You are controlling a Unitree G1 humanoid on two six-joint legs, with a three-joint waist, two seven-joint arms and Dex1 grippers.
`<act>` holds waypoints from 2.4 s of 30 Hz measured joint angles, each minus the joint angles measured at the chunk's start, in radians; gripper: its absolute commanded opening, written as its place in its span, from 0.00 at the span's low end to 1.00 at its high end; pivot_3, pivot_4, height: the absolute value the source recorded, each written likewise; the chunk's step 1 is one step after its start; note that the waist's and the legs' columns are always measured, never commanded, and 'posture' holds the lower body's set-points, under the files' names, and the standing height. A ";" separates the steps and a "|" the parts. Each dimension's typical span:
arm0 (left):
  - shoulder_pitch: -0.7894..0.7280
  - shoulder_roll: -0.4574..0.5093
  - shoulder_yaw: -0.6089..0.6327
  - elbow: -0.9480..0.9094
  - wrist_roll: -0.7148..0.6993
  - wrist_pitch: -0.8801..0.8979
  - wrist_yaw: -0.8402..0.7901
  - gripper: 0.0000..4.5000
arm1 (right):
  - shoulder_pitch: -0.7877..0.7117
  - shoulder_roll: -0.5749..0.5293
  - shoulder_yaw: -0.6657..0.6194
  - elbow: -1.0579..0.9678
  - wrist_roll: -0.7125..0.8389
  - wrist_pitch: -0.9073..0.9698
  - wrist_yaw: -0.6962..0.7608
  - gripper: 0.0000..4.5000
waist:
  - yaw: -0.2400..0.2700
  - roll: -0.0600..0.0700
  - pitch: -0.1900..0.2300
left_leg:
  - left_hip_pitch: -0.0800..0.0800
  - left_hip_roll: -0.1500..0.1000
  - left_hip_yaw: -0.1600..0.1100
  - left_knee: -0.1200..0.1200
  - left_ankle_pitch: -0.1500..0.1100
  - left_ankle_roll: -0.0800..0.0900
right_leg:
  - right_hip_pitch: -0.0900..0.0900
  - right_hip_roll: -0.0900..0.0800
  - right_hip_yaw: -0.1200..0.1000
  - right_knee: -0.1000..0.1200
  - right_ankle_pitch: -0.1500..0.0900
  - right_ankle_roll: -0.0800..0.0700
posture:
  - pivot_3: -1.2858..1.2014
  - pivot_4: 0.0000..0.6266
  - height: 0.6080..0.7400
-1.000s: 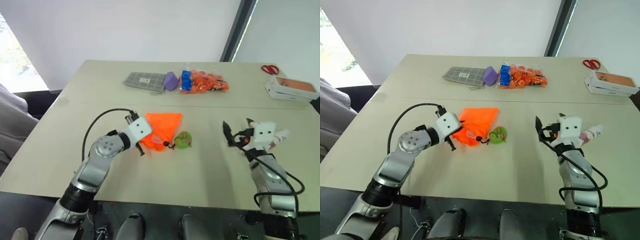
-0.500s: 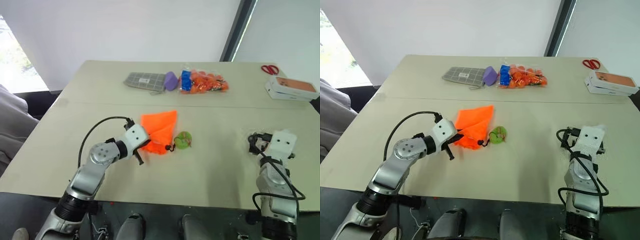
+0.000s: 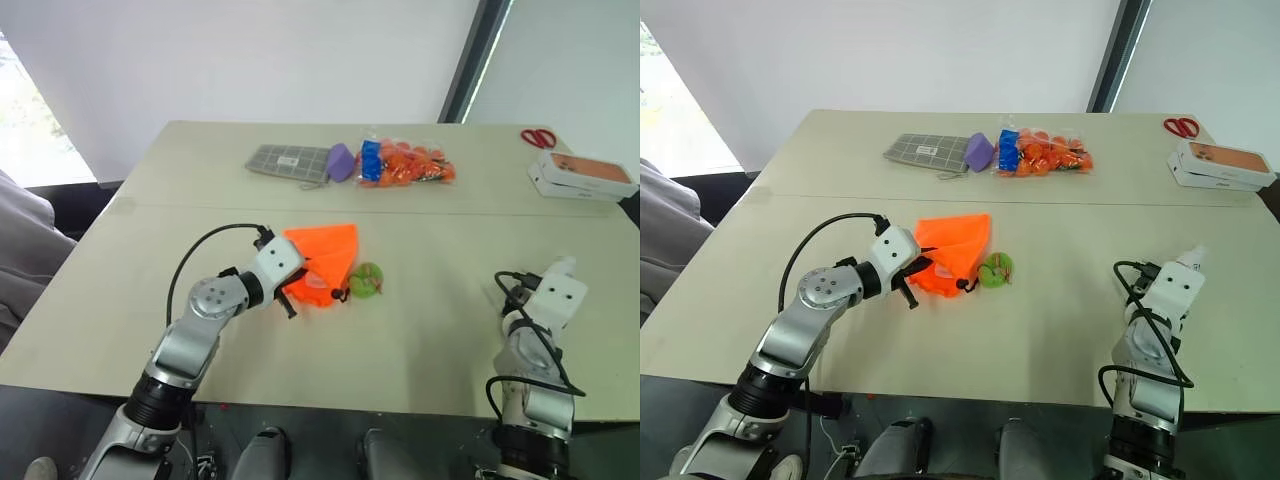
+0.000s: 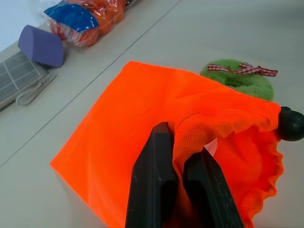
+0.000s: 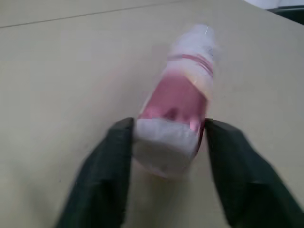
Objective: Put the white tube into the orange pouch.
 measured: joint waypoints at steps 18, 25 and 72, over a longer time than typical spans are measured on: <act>-0.045 -0.056 0.008 0.062 -0.061 0.003 -0.002 0.00 | 0.132 -0.206 0.172 -0.165 0.203 -0.146 0.579 0.21 | 0.001 0.001 0.002 | 0.000 0.000 -0.001 0.000 0.000 0.000 | 0.002 0.000 -0.001 -0.001 0.001 0.004 | 0.52 0.24 0.88; -0.114 -0.059 0.062 0.167 -0.205 0.106 -0.097 0.00 | 0.406 -0.361 0.174 -0.328 0.524 0.052 0.929 0.21 | 0.002 0.000 0.003 | -0.001 0.000 0.000 0.001 0.000 0.000 | 0.003 -0.001 -0.002 -0.003 -0.002 0.003 | 0.52 0.24 0.88; -0.144 0.020 -0.034 0.017 -0.313 0.244 -0.236 0.00 | 0.168 -0.230 0.537 -0.471 0.416 0.276 0.595 0.21 | 0.004 -0.006 0.006 | -0.002 0.000 -0.001 0.000 0.000 0.000 | 0.000 -0.001 -0.002 -0.005 0.000 0.000 | 0.52 0.24 0.88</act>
